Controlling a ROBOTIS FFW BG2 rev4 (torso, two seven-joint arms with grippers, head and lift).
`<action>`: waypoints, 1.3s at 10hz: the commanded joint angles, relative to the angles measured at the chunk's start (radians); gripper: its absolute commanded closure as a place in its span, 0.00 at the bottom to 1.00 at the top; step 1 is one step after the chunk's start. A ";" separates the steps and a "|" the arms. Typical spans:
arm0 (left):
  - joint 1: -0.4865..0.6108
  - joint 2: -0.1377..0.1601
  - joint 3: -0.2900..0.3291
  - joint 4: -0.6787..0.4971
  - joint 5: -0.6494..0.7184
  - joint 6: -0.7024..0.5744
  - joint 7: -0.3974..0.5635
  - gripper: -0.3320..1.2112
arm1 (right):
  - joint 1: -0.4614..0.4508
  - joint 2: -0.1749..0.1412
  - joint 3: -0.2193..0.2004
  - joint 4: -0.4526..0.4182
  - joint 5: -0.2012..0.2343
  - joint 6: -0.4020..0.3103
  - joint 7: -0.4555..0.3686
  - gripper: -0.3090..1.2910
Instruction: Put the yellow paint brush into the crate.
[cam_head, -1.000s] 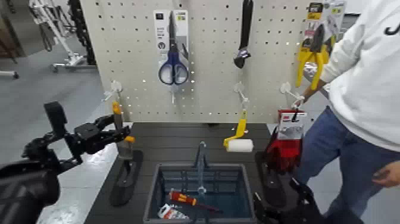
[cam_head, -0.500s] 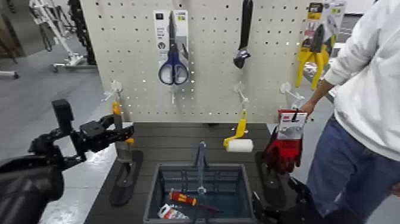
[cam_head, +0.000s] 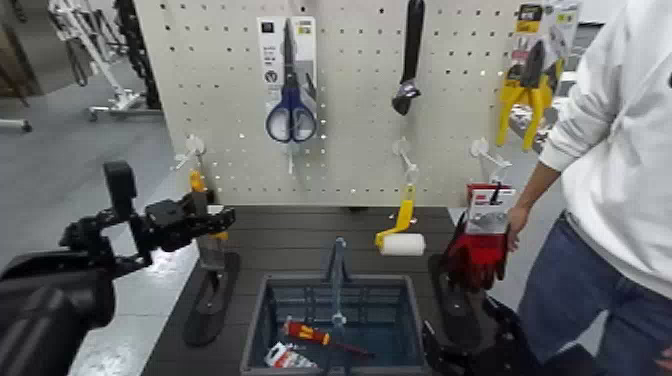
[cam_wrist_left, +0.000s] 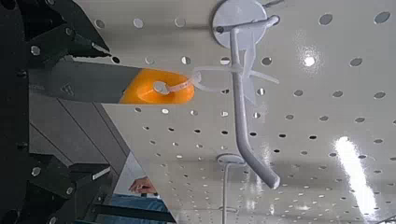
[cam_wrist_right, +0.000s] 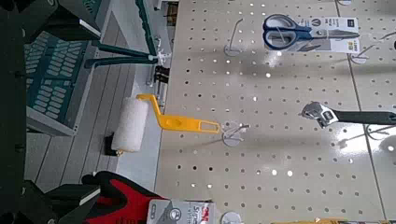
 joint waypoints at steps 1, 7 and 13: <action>-0.007 -0.001 -0.017 -0.001 -0.002 0.015 -0.006 0.82 | 0.000 0.000 0.000 0.000 0.000 -0.002 0.000 0.28; -0.006 -0.009 -0.029 -0.039 -0.012 0.058 0.003 0.88 | 0.005 0.000 -0.008 -0.003 0.000 -0.005 0.005 0.28; 0.020 -0.018 -0.014 -0.073 -0.012 0.066 0.003 0.89 | 0.009 0.000 -0.012 -0.006 0.000 -0.005 0.006 0.28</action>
